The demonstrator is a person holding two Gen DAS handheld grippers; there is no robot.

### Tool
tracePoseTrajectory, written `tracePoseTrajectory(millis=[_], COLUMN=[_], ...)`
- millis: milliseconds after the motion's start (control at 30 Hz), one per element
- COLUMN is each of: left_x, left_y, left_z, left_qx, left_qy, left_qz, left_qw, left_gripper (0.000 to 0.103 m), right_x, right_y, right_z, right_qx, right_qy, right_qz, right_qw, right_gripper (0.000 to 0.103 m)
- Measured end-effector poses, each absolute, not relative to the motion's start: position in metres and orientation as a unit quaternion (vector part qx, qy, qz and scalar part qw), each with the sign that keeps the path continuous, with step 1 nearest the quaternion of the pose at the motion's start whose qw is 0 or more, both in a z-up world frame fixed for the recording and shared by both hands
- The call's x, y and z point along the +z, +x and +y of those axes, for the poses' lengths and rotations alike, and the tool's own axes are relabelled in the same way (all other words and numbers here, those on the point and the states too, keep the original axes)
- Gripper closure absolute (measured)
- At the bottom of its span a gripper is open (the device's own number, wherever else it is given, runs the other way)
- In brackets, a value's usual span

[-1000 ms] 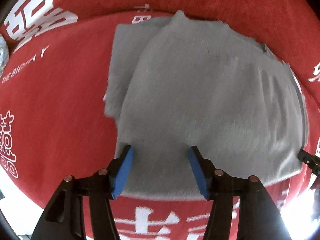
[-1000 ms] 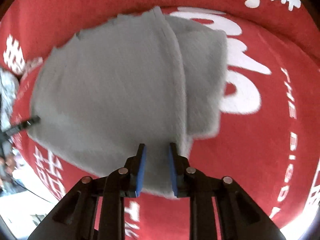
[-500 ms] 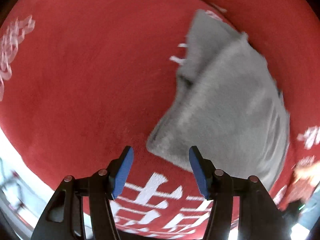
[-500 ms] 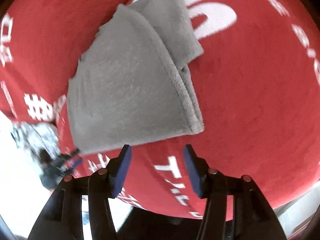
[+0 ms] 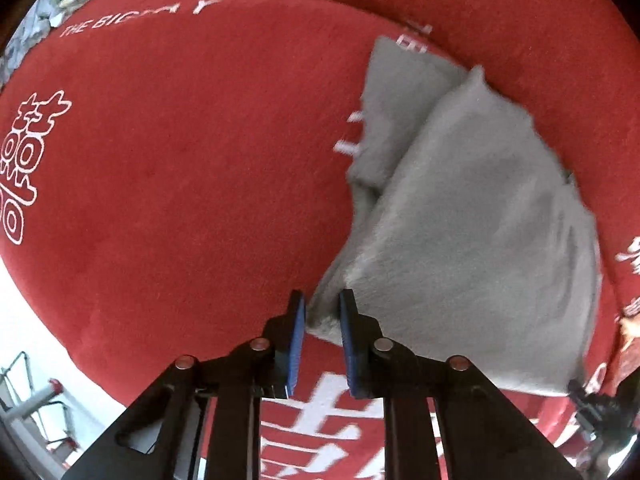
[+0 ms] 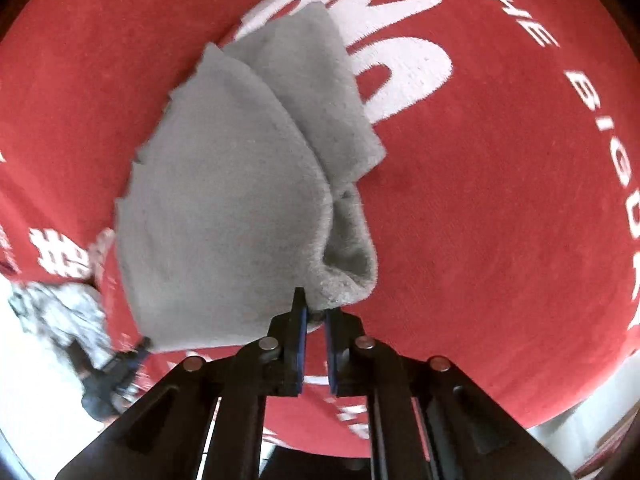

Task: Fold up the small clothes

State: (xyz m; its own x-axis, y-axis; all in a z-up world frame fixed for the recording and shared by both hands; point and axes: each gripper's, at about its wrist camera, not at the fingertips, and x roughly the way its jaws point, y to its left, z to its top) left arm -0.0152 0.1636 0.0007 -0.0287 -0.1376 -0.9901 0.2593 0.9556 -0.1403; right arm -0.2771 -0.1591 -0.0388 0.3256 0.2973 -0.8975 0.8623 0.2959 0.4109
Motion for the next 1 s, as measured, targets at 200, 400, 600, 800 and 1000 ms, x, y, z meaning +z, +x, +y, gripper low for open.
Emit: tracePoseTrajectory(millis=[200, 400, 600, 800, 1000], left_x=[0.004, 0.033, 0.056, 0.02, 0.002], left_y=[-0.032, -0.026, -0.004, 0.018, 0.021], left_z=[0.165, 0.157, 0.107, 0.061, 0.057], left_qx=[-0.158, -0.164, -0.208, -0.214, -0.202], left_qy=[0.07, 0.092, 0.105, 0.125, 0.141], left_qz=[0.699, 0.687, 0.646, 0.653, 0.664], left_qw=[0.694, 0.702, 0.727, 0.715, 0.706], left_gripper=[0.084, 0.084, 0.084, 0.084, 0.084], right_x=[-0.053, -0.033, 0.006, -0.015, -0.047], right_y=[-0.284, -0.276, -0.255, -0.209, -0.207], right_z=[-0.156, -0.153, -0.154, -0.169, -0.182], right_qx=[-0.236, -0.242, -0.242, -0.231, -0.238], right_qy=[0.548, 0.541, 0.462, 0.449, 0.476], right_qz=[0.543, 0.549, 0.544, 0.544, 0.551], right_qw=[0.59, 0.589, 0.657, 0.67, 0.642], right_gripper=[0.094, 0.094, 0.094, 0.094, 0.096])
